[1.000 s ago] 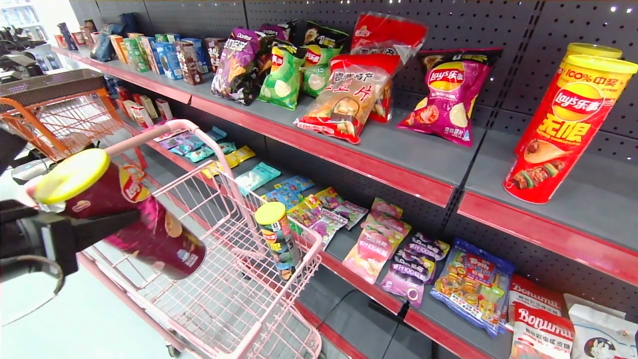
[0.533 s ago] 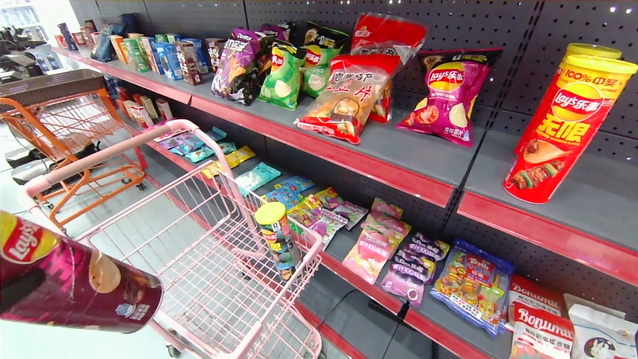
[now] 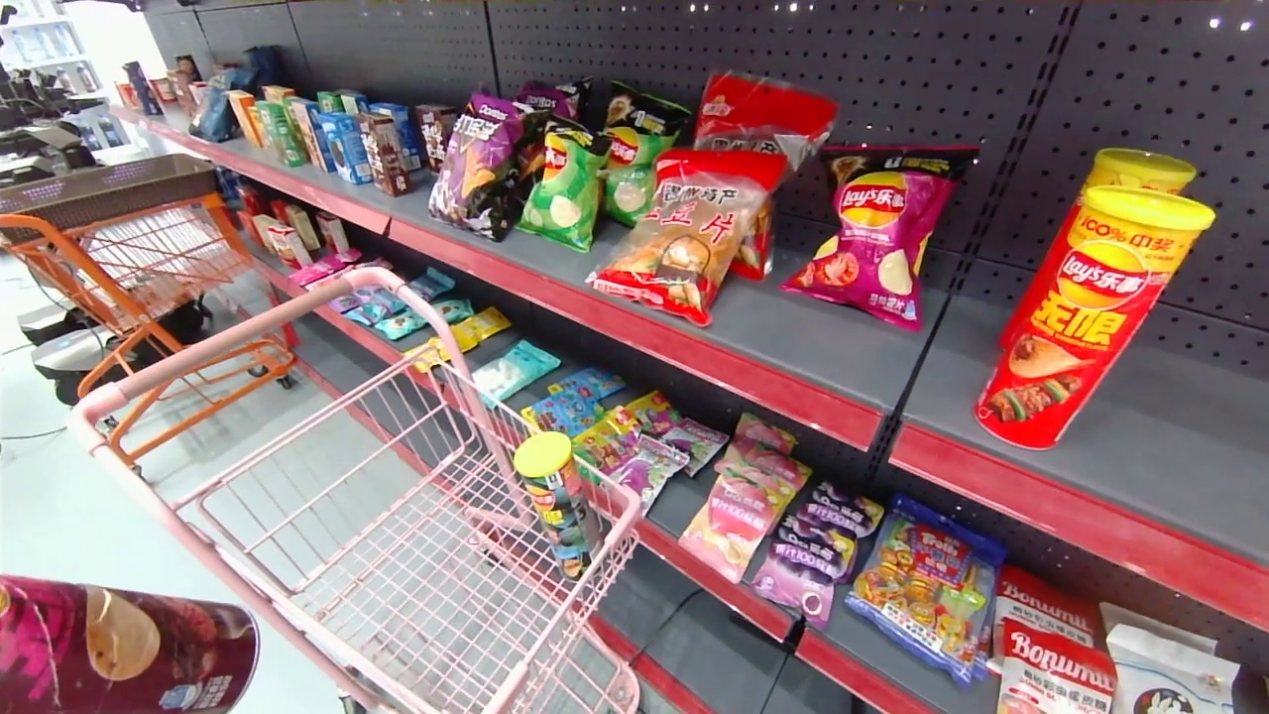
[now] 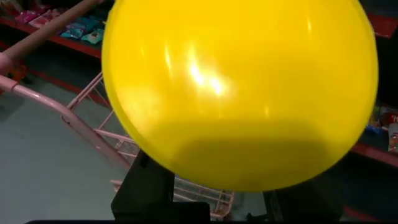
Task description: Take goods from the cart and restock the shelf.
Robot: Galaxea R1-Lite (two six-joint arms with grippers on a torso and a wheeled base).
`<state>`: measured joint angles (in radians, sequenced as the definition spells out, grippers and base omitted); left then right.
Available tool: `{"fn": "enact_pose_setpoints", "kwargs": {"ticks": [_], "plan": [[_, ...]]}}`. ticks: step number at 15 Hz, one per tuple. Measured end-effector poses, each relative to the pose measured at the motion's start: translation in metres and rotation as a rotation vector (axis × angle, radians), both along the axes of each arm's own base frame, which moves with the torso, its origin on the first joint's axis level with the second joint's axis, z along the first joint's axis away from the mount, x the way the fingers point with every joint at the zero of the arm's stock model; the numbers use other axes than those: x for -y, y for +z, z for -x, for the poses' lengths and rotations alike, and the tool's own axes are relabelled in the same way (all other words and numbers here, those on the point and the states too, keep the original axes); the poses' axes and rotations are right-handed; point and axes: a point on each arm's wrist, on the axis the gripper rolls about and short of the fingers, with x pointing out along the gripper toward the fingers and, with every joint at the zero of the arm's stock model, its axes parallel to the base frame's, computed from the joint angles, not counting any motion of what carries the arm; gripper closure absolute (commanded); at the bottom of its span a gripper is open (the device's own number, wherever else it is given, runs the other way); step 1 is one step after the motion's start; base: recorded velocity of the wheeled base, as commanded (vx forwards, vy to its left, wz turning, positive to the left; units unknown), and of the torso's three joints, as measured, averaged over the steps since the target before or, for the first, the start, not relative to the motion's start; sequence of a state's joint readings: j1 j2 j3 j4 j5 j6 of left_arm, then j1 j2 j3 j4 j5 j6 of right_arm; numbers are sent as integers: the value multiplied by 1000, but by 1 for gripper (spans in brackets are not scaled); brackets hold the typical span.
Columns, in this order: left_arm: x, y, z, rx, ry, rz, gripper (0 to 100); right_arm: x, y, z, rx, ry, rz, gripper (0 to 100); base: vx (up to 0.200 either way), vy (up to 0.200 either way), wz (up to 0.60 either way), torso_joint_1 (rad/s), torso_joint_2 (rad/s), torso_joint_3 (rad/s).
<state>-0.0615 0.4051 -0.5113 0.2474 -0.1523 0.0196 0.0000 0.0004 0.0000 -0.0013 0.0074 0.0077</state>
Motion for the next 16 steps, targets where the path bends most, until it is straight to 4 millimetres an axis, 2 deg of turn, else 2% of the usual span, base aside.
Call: {"fn": "enact_pose_setpoints", "kwargs": {"ticks": [6, 8, 16], "plan": [[-1, -8, 17, 77, -6, -20, 100, 0, 0, 0, 0, 0, 0, 0, 0, 0, 0, 182, -442, -259], [-1, -9, 19, 98, -16, -59, 100, 0, 0, 0, 0, 0, -1, 0, 0, 0, -600, 149, -359, -198], [-1, -10, 18, 90, -14, -69, 100, 0, 0, 0, 0, 0, 0, 0, 0, 0, -600, 17, -18, -12]]}}
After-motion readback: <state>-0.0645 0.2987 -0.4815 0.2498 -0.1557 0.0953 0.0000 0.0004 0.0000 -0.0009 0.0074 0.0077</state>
